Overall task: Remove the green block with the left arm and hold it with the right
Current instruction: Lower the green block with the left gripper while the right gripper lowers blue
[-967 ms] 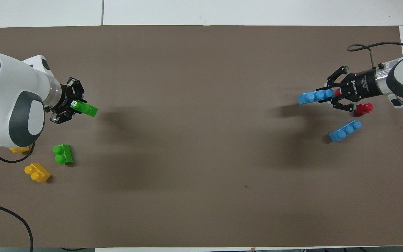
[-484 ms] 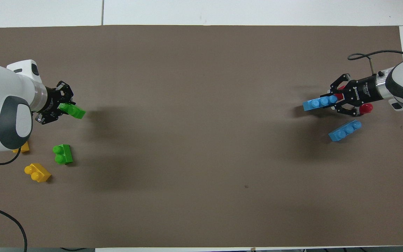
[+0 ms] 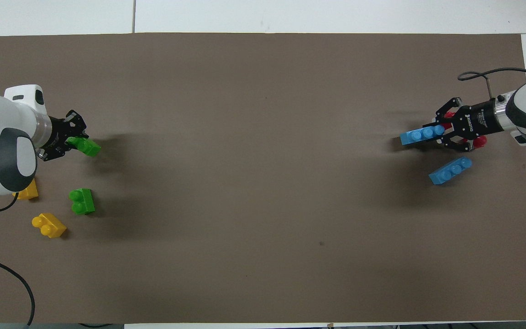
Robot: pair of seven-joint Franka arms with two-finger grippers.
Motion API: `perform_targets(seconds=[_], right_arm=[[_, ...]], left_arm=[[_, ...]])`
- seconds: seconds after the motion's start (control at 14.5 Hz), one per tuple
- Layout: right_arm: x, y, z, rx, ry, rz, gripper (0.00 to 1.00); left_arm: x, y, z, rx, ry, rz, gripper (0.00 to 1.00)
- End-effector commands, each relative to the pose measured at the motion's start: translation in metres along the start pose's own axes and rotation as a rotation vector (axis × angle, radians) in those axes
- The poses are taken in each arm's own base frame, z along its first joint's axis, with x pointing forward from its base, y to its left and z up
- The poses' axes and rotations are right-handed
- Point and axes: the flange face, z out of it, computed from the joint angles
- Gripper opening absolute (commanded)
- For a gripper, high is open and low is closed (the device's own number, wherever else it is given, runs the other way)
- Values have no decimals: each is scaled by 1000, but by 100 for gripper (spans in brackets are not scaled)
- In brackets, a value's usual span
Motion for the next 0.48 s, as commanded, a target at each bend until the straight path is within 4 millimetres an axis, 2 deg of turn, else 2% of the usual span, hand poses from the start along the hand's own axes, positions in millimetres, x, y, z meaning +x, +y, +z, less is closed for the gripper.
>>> perform_targets(seconds=[0.0, 0.28, 0.41], right_arm=[[5, 3, 3, -4, 19, -25, 0], [8, 7, 9, 6, 38, -17, 0], [7, 7, 13, 11, 44, -16, 0]], left_arm=[[7, 2, 10, -27, 14, 21, 0], [17, -3, 20, -31, 23, 42, 0], [27, -13, 24, -28, 23, 41, 0]])
